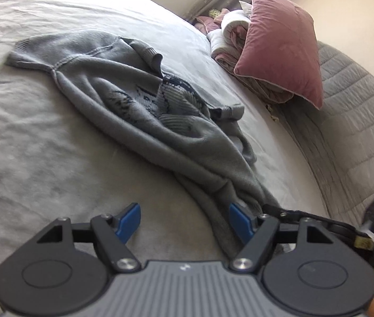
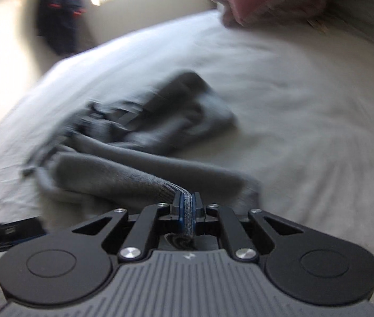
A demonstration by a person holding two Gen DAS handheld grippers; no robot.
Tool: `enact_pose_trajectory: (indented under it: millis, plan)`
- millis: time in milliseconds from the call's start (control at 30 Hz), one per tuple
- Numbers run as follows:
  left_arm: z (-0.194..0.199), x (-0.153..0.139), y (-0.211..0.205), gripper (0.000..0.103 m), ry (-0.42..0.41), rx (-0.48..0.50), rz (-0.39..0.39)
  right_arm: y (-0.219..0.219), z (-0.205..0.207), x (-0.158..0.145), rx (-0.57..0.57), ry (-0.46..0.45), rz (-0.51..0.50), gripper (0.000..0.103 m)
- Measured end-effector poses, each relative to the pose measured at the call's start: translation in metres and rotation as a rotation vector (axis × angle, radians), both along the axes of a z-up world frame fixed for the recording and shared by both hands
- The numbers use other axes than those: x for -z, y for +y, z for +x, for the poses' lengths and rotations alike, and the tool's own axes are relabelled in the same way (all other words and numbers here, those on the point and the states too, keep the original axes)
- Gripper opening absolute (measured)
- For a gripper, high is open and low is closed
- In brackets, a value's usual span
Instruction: Fold clothes
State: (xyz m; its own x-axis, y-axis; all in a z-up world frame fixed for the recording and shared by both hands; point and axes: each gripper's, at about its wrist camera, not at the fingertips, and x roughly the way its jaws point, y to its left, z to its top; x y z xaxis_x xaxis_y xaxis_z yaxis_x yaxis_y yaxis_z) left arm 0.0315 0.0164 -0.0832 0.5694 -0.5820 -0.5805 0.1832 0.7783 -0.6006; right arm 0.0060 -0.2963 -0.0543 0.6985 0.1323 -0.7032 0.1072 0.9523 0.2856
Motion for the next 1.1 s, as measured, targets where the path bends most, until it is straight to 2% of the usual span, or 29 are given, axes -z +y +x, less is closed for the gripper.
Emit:
enact_pose_trajectory:
  millis: [67,133,267,300,333,400,567,633,767,933,967,1033,1100]
  plan:
    - [0.0,0.002,-0.003,0.068,-0.001,0.003,0.001,0.001,-0.004,-0.002,-0.014,-0.009,0.009,0.007]
    - [0.001,0.002,-0.001,0.066,0.005,-0.006,-0.009,0.005,-0.009,-0.008,-0.039,-0.031,0.005,0.018]
    - [0.003,0.002,0.003,0.065,0.018,-0.017,-0.025,0.013,-0.019,-0.02,-0.089,-0.075,-0.004,0.021]
    - [0.003,0.002,0.004,0.065,0.02,-0.018,-0.024,0.015,-0.022,-0.023,-0.102,-0.086,-0.006,0.031]
    - [0.003,0.002,0.004,0.065,0.021,-0.02,-0.022,0.017,-0.024,-0.026,-0.114,-0.097,-0.008,0.045]
    - [0.003,0.001,0.005,0.066,0.024,-0.023,-0.019,0.021,-0.029,-0.032,-0.139,-0.119,-0.012,0.049]
    - [0.004,0.003,0.009,0.066,0.038,-0.038,-0.029,0.045,-0.044,-0.047,-0.271,-0.183,-0.024,0.049]
    - [0.005,0.003,0.011,0.066,0.042,-0.046,-0.033,0.059,-0.048,-0.048,-0.345,-0.191,-0.029,0.046]
    - [0.005,0.003,0.013,0.066,0.046,-0.055,-0.036,0.086,-0.048,-0.037,-0.45,-0.155,-0.083,0.043]
    - [0.005,0.003,0.017,0.066,0.051,-0.056,-0.039,0.102,-0.038,-0.009,-0.468,-0.065,-0.214,0.041]
    - [0.005,0.003,0.018,0.066,0.052,-0.056,-0.039,0.103,-0.036,-0.003,-0.465,-0.048,-0.244,0.039]
    - [0.005,0.002,0.02,0.066,0.054,-0.056,-0.04,0.105,-0.032,0.007,-0.46,-0.025,-0.297,0.019]
    - [0.005,0.002,0.023,0.066,0.058,-0.062,-0.045,0.104,-0.032,0.01,-0.455,-0.028,-0.324,0.01]
